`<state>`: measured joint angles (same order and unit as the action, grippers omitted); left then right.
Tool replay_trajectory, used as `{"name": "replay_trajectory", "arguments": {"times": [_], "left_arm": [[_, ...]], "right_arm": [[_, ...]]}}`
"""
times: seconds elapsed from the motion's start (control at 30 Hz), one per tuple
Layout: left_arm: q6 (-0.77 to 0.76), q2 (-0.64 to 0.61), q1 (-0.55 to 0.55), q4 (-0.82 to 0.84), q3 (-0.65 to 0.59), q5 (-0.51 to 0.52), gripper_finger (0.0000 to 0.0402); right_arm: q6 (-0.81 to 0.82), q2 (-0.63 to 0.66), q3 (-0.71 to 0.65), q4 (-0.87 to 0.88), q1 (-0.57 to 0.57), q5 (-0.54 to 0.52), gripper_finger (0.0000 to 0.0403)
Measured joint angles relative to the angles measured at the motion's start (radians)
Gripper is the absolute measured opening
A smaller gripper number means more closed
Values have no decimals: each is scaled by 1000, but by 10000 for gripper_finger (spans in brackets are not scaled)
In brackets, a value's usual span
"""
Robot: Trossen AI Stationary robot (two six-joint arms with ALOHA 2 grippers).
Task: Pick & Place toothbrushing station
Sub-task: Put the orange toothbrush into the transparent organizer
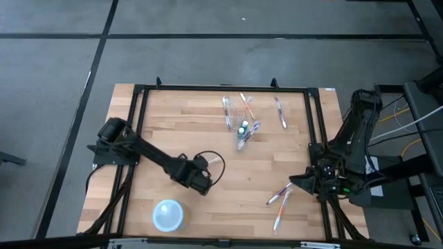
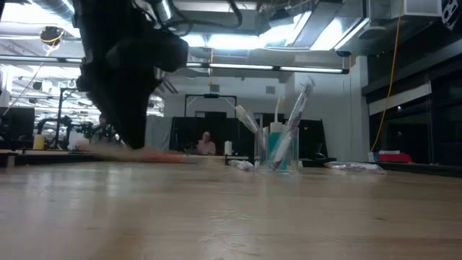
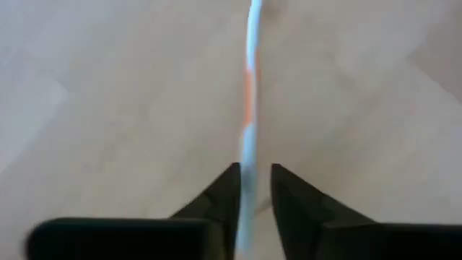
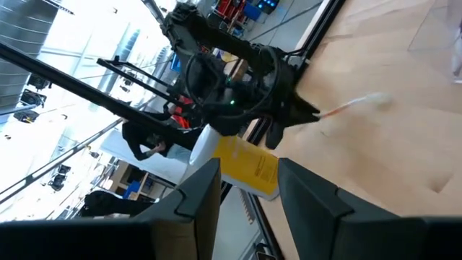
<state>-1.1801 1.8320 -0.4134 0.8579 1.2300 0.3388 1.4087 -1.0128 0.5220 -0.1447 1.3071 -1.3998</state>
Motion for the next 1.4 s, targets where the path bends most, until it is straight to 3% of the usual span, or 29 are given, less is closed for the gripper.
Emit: {"name": "replay_trajectory", "arguments": {"times": [0.17, 0.33, 0.5, 0.73, 0.93, 1.1, 1.4], "left_arm": [[53, -23, 53, -24, -10, -1, 154], [135, -22, 110, -48, -20, 20, 189], [275, -17, 211, -54, -40, 54, 190], [432, -17, 340, -89, -94, 11, 185], [495, -17, 405, -141, -123, -5, 184], [522, -18, 441, -286, -191, -118, 180], [529, -26, 451, -387, -267, -132, 168]], "right_arm": [[27, -49, 0, -38, 0, -1, 142], [-13, -94, 0, -126, 0, -18, 142], [-64, -139, 14, -186, 0, -56, 142], [-73, -195, 66, -185, 0, -88, 142], [-86, -238, 107, -186, 0, -156, 142], [-81, -247, 112, -186, 0, -164, 142], [-81, -247, 112, -189, -3, -171, 142]]}}
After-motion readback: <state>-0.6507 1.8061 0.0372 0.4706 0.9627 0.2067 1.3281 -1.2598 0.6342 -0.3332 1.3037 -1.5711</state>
